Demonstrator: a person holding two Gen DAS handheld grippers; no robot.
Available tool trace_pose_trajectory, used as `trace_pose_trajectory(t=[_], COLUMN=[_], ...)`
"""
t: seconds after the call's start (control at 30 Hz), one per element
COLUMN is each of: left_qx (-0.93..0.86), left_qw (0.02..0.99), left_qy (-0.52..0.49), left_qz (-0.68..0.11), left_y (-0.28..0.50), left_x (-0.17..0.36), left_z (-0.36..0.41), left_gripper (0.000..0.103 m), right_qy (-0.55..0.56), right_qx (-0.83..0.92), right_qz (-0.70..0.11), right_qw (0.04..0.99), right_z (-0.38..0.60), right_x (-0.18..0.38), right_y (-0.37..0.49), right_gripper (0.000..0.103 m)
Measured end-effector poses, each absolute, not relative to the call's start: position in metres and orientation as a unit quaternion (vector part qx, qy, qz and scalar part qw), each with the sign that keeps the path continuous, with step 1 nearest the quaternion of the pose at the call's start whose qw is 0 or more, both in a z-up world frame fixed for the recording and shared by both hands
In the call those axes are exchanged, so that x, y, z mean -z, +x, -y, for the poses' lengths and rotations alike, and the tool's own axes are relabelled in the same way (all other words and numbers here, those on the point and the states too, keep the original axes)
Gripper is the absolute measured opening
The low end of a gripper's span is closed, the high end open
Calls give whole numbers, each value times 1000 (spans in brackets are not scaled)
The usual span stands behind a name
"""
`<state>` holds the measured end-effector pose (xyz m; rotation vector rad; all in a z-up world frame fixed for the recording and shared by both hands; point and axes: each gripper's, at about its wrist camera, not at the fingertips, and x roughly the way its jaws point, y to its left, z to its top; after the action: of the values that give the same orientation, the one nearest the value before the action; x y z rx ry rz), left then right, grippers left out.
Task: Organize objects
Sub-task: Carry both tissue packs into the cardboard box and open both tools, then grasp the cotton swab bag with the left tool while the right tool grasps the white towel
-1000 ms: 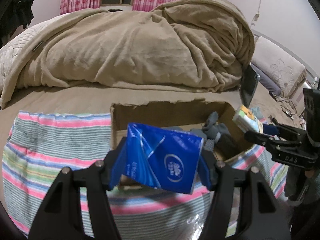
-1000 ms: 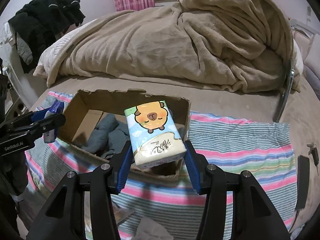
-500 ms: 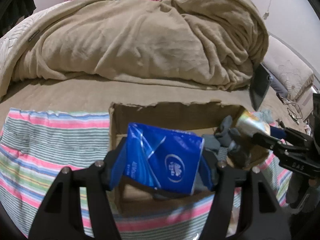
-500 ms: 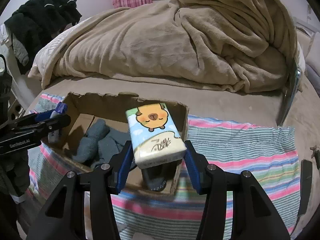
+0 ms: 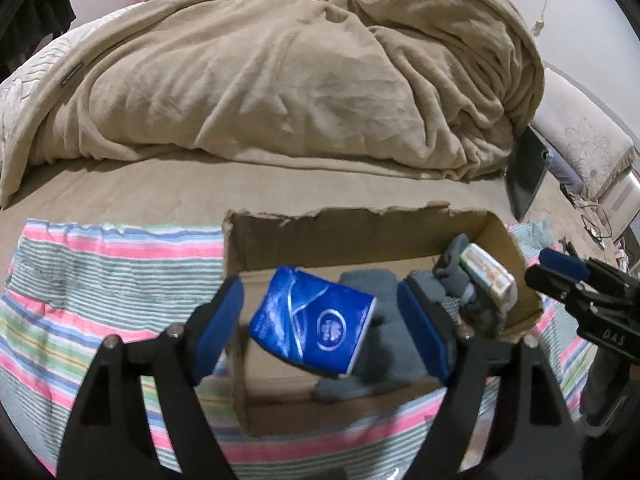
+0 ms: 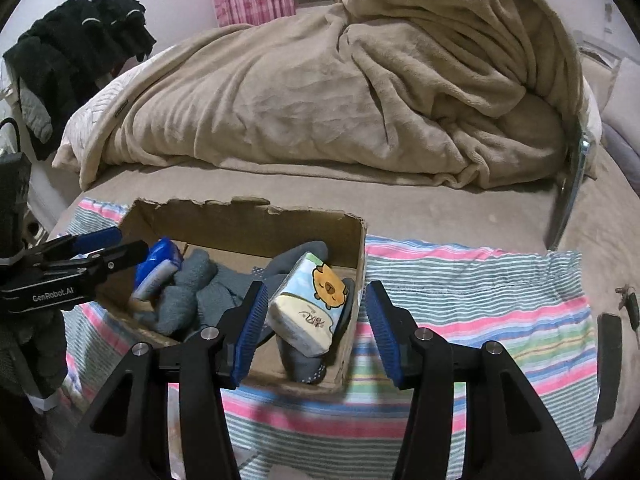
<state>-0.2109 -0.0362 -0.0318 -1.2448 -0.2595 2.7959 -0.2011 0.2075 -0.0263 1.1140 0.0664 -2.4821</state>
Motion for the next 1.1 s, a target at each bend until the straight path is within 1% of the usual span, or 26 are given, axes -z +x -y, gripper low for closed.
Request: trace_pose_trajectory(t=[0.07, 0.1, 0.13, 0.2, 0.3, 0.43, 0.5, 0.57, 0.8, 1.1], left_qx=[-912, -913, -914, -916, -915, -917, -917, -916, -910, -896], left_qw=[34, 34, 34, 34, 43, 46, 49, 50, 52, 51], left_qy=[-399, -396, -393, -386, -382, -379, -378, -378, -389, -418], left_qz=[88, 90, 92, 99, 121, 117, 118, 122, 135, 142], left_y=[-204, -200, -196, -186, -172, -153, -145, -136, -115, -87], left_x=[27, 24, 21, 17, 12, 8, 7, 7, 13, 35], left_z=[37, 38, 39, 41, 45, 41, 38, 36, 30, 20], left_gripper=[82, 83, 83, 85, 88, 89, 93, 94, 96, 96], right_qy=[399, 398, 397, 395, 394, 397, 399, 401, 408, 425], right_qx=[892, 893, 893, 895, 896, 895, 895, 894, 892, 883], right_qz=[-23, -22, -21, -18, -17, -19, -17, -15, -13, -7], right_qw=[209, 210, 210, 208, 206, 203, 200, 197, 195, 197], right_z=[-208, -208, -208, -210, -211, -212, -215, -216, -221, -228], right_x=[23, 21, 20, 17, 14, 13, 13, 14, 19, 35], right_y=[-197, -194, -191, -185, -176, -162, -155, -149, -130, -110], right_gripper=[55, 58, 64, 66, 66, 66, 66, 66, 66, 66])
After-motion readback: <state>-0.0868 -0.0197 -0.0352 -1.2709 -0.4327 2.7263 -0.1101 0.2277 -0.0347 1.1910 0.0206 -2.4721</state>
